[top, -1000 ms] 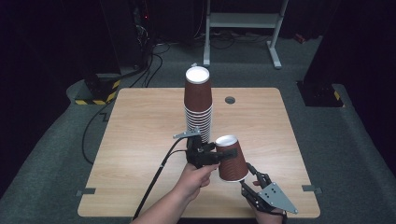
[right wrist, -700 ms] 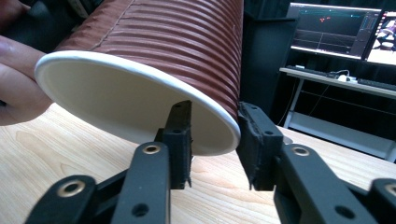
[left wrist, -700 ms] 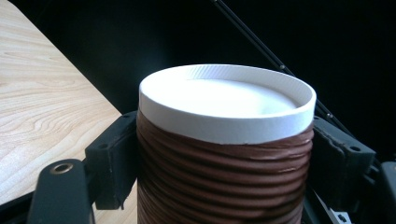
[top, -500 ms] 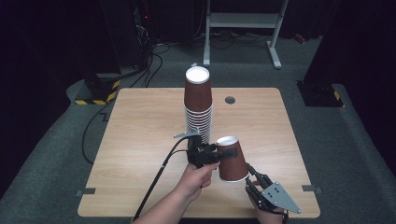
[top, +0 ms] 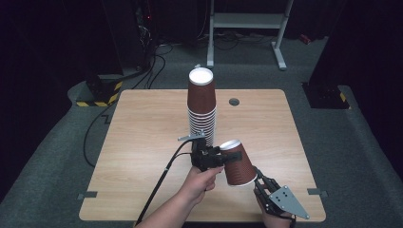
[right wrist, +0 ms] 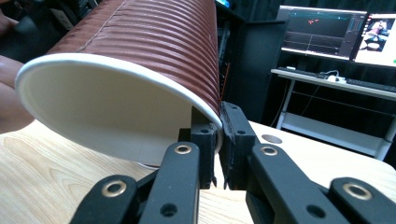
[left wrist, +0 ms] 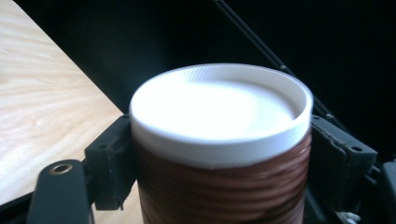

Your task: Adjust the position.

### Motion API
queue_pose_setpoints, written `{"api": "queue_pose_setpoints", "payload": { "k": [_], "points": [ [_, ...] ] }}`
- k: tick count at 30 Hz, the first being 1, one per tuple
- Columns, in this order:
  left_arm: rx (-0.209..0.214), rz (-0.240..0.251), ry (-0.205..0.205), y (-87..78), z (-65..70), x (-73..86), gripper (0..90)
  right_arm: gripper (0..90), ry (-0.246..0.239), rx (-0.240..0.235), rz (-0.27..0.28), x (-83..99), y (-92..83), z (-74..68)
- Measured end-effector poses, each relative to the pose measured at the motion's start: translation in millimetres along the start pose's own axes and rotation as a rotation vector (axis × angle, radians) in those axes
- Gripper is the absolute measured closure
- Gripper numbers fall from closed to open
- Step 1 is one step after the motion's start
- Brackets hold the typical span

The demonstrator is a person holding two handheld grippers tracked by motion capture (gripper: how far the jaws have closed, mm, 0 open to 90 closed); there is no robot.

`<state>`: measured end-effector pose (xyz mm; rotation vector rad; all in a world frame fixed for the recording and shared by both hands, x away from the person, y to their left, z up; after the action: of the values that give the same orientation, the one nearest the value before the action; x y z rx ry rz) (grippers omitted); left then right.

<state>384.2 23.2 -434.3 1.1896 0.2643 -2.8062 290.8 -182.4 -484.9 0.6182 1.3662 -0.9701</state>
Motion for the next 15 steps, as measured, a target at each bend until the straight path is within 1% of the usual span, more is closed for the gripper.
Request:
{"api": "queue_pose_setpoints", "payload": {
  "k": [1, 2, 3, 7, 8, 9, 10, 12, 15],
  "points": [
    [-0.003, -0.002, 0.011, -1.0, 0.0, -0.3, 20.2, 84.6, 0.003, 0.000, 0.001, -0.4, -0.3, -0.2],
    [-0.003, -0.002, 0.011, -1.0, 0.0, -0.3, 20.0, 84.7, -0.004, 0.004, 0.000, -0.6, -0.3, -0.3],
    [-0.013, -0.003, 0.019, -1.2, 0.7, 0.2, 19.8, 84.8, -0.007, 0.008, -0.001, -0.6, -0.2, -0.5],
    [-0.026, -0.005, 0.039, -2.1, 2.3, -0.5, 18.9, 84.8, -0.013, 0.013, 0.000, -1.3, -1.0, 0.2],
    [-0.037, -0.004, 0.052, -2.7, 2.6, -0.9, 18.5, 84.8, -0.013, 0.012, 0.001, -1.6, -1.3, 0.2],
    [-0.037, -0.004, 0.052, -2.7, 2.6, -0.9, 18.1, 84.9, -0.014, 0.012, 0.001, -1.9, -1.6, 0.0],
    [-0.056, -0.001, 0.067, -4.0, 3.1, -1.5, 17.7, 85.0, -0.015, 0.012, 0.003, -1.9, -2.1, -0.2],
    [-0.071, -0.002, 0.081, -6.1, 3.5, -1.8, 17.0, 85.1, -0.021, 0.012, 0.005, -2.5, -2.6, -0.9],
    [-0.081, -0.003, 0.093, -7.4, 3.7, -2.2, 15.9, 85.2, -0.029, 0.011, 0.008, -3.2, -3.5, -1.7]
  ]
}}
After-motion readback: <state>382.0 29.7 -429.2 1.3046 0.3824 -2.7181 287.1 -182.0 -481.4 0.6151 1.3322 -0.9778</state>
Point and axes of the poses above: each handheld gripper's, and its own axes: y roughly forward along the jaws, x roughly out of its underside, z roughly to its right, the point moved 3 cm from there along y, roughly forward along the jaws, and after that the axes turned 9 degrees about -z, right-handed, at the moved point
